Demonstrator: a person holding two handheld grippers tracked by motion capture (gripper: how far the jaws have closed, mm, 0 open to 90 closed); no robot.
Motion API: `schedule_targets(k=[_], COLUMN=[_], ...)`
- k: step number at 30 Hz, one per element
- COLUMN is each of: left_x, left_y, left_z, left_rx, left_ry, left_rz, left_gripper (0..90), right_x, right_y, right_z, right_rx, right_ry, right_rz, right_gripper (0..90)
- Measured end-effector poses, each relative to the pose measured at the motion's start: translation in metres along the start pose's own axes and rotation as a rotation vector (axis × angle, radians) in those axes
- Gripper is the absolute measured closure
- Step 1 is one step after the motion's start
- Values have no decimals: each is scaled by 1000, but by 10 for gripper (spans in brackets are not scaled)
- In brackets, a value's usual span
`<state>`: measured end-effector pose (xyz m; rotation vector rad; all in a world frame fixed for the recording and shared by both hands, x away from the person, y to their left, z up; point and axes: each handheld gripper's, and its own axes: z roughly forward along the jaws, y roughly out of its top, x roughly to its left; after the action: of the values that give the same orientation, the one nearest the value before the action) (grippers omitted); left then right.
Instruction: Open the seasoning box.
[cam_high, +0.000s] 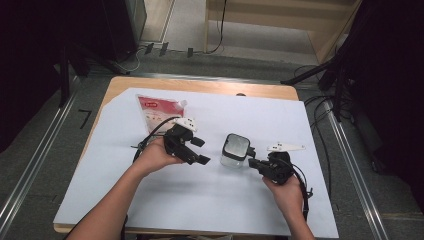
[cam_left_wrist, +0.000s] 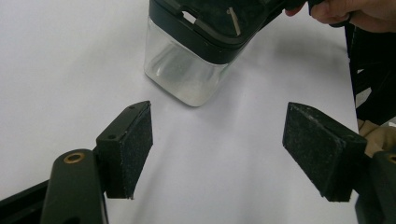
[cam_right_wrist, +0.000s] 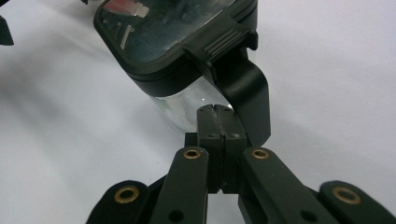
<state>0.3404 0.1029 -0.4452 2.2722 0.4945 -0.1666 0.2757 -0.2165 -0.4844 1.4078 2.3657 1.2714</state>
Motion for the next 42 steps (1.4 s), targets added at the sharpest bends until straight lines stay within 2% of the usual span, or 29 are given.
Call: schedule_targets(k=[3, 7, 16, 21, 27, 29, 30, 31, 32, 33, 34, 36, 37, 41, 42], left_x=[-2, -3, -5, -5, -2, -2, -2, -4, -4, -4, -4, -2, 0, 2, 2], left_y=[-1, -1, 1, 3, 6, 8, 10, 11, 11, 15, 15, 19, 22, 31, 33], left_z=[0, 0, 1, 2, 4, 6, 7, 8, 8, 9, 9, 9, 10, 16, 17], left_rx=[-7, -9, -35, -44, -59, -65, -65, -52, -52, -34, -34, -43, -55, -28, -34], left_ry=[9, 9, 23, 47, 38, 2, -9, 2, 2, 23, 23, 11, -17, -25, -24], left_rz=[-6, 8, 10, 1, -5, -24, -19, -1, -1, 25, 25, 29, 22, 53, 58], left_gripper=[257, 258, 256, 210, 205, 202, 203, 202, 199, 198, 198, 200, 215, 225, 225], right_x=[-5, -11, -18, -21, -21, -22, -22, -22, -22, -24, -24, -26, -29, -33, -35], right_y=[2, 3, 11, 15, 19, 21, 23, 25, 25, 29, 29, 33, 38, 42, 42], right_z=[-2, -4, -4, -8, -13, -17, -19, -21, -21, -22, -22, -21, -19, -15, -11], right_rx=[-3, 0, 18, 0, -15, -26, -39, -42, -42, -51, -51, -40, -33, -11, 6], right_ry=[-2, -9, -26, -35, -43, -41, -43, -48, -48, -57, -57, -61, -55, -45, -45], right_rz=[17, 31, 12, 13, 8, 7, 6, 14, 14, -1, -1, -1, -6, -8, -21], right_gripper=[900, 900, 900, 900, 900, 900, 900, 900, 900, 900, 900, 900, 900, 900, 900])
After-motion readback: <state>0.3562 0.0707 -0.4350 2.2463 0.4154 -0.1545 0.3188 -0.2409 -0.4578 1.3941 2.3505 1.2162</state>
